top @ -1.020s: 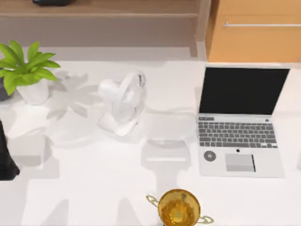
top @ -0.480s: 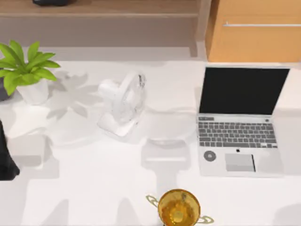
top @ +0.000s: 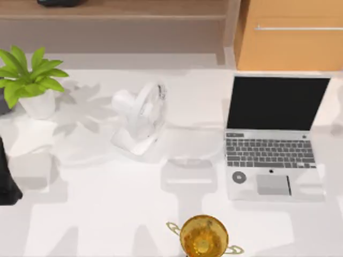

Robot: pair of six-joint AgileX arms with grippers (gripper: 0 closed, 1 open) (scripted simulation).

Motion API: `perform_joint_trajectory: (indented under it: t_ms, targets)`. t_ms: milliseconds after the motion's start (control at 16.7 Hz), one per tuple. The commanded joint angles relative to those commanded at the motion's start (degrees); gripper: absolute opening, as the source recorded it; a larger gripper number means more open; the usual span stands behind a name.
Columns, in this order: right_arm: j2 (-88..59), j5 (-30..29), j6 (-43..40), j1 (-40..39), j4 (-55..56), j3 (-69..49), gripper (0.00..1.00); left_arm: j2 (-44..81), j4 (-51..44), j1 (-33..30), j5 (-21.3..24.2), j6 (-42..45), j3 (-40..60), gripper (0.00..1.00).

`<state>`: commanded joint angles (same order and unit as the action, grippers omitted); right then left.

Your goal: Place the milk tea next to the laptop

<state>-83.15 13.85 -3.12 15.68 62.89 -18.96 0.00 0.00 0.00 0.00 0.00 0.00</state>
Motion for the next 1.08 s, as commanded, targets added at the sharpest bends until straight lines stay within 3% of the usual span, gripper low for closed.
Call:
perform_joint_trajectory:
  t_ms: [600, 1080]
  targets:
    - [11.6, -13.5, 3.1, -13.7, -9.4, 9.9, 0.0, 0.0, 0.0, 0.0, 0.0, 0.0, 0.0, 1.0]
    - [13.1, -15.8, 3.8, -16.0, -11.4, 12.0, 0.0, 0.0, 0.0, 0.0, 0.0, 0.0, 0.0, 1.0]
